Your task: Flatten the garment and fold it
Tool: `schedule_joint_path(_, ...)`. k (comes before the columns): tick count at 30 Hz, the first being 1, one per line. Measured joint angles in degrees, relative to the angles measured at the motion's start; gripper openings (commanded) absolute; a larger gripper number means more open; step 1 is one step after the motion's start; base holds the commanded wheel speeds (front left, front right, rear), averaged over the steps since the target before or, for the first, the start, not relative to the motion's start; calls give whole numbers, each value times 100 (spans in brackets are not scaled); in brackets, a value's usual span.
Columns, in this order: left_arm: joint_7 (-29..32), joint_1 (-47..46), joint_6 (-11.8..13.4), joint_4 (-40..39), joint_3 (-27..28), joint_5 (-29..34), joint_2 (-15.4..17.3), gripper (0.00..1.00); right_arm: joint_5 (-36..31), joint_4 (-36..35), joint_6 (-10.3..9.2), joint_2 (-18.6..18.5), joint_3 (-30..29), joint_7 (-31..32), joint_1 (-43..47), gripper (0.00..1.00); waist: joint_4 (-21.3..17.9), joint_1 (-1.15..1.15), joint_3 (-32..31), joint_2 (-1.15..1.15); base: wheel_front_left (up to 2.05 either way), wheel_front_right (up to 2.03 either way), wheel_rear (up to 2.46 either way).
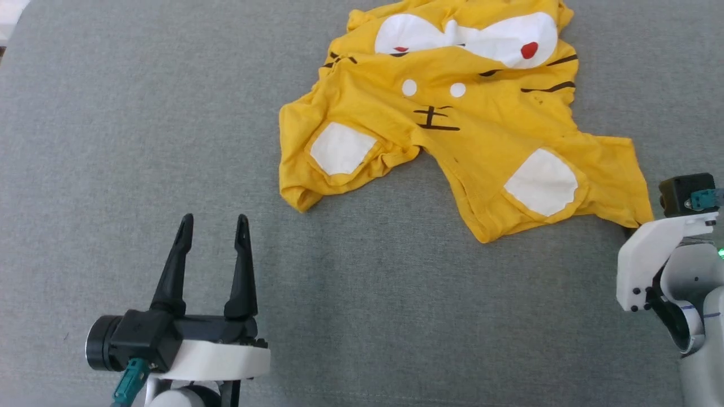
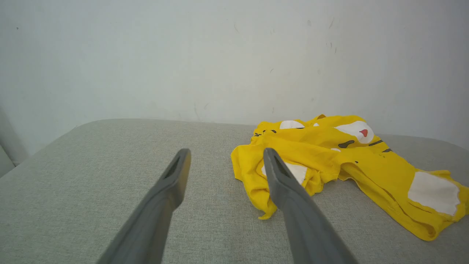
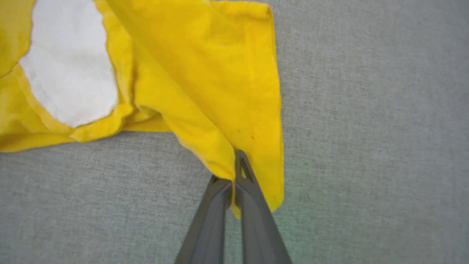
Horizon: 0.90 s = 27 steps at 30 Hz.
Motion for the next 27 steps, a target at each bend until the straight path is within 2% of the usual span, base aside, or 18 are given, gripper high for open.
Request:
schedule_joint_path(8, 0, 2, -57, 47, 4, 2, -4, 100, -19, 27, 0, -399, -105, -65, 42, 0, -157, 0, -154, 0, 0, 0, 0)
schedule_joint_path(14, 0, 14, -104, 75, 8, 9, -7, 100, -101, -11, 1, -703, -433, -22, 404, 0, -255, -1, -256, 0, 0, 0, 0)
schedule_joint_path(20, 0, 45, -143, 112, -5, 9, -8, 100, -305, 134, 5, -764, -917, -237, 649, 0, -297, -1, -350, 0, 0, 0, 0)
schedule_joint_path(21, 0, 45, -144, 115, -10, 9, -8, 100, -347, 177, 5, -747, -994, -291, 649, 12, -298, -1, -358, 0, 0, 0, 0)
schedule_joint_path(22, 0, 45, -145, 119, -13, 9, -8, 100, -391, 220, 5, -710, -1073, -360, 647, 41, -299, -1, -364, 0, 0, 0, 0)
schedule_joint_path(23, 0, 45, -145, 121, -15, 9, -8, 100, -419, 267, 4, -649, -1174, -433, 642, 78, -300, -1, -368, 0, 0, 0, 0)
schedule_joint_path(24, 0, 45, -145, 123, -18, 9, -9, 100, -434, 299, 4, -583, -1221, -486, 639, 100, -301, -1, -372, 0, 0, 0, 0)
schedule_joint_path(27, 0, 45, -145, 123, -14, 9, -10, 100, -368, 320, 4, -368, -1237, -541, 587, 100, -302, -1, -387, 0, 0, 0, 0)
